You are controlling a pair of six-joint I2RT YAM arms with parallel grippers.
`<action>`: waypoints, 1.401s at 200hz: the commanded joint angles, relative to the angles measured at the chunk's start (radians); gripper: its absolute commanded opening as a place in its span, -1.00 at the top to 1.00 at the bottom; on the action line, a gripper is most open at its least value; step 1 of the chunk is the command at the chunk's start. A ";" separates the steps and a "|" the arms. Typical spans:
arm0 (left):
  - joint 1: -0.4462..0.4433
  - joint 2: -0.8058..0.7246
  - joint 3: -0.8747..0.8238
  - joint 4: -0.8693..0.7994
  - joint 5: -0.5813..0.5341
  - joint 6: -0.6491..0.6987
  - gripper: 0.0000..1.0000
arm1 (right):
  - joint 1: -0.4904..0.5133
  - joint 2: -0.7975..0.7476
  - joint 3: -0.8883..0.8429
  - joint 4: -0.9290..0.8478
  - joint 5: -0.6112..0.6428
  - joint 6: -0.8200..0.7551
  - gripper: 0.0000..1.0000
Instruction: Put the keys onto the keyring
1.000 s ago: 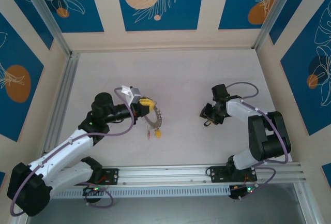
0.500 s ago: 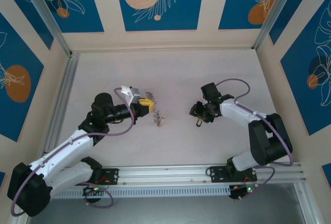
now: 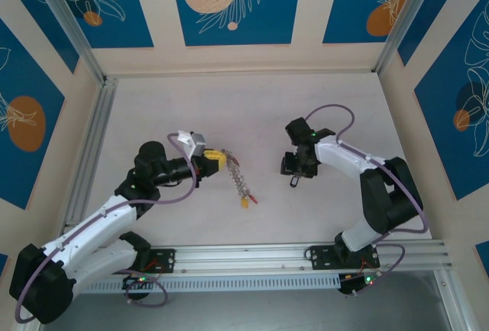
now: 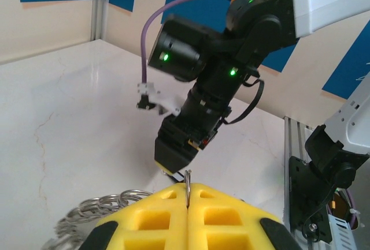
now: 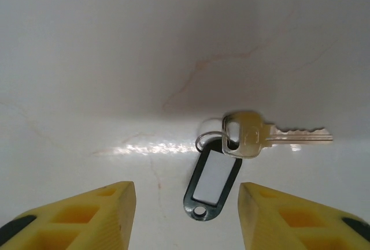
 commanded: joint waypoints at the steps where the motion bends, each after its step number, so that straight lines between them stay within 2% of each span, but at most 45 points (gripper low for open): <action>1: 0.012 -0.029 -0.018 0.050 0.004 -0.025 1.00 | 0.009 0.037 0.015 -0.047 0.021 -0.022 0.03; 57: 0.012 -0.045 -0.050 0.102 0.004 -0.049 1.00 | 0.033 0.075 -0.038 0.032 -0.089 0.057 0.03; 116: 0.012 -0.112 -0.053 0.046 -0.026 -0.042 1.00 | 0.113 0.152 0.005 0.094 -0.108 0.085 0.03; 157: 0.013 -0.129 -0.053 0.009 -0.039 -0.038 1.00 | 0.167 0.105 0.026 0.140 -0.144 0.102 0.03; 203: 0.012 -0.140 -0.053 -0.020 -0.049 -0.035 1.00 | 0.157 0.006 0.076 -0.009 -0.058 0.033 -0.04; 229: 0.012 -0.136 -0.054 -0.022 -0.050 -0.035 1.00 | 0.146 0.050 0.136 -0.095 0.024 -0.050 -0.03; 280: 0.012 -0.128 -0.046 -0.032 -0.055 -0.028 1.00 | 0.136 0.128 0.148 -0.059 0.060 -0.097 0.13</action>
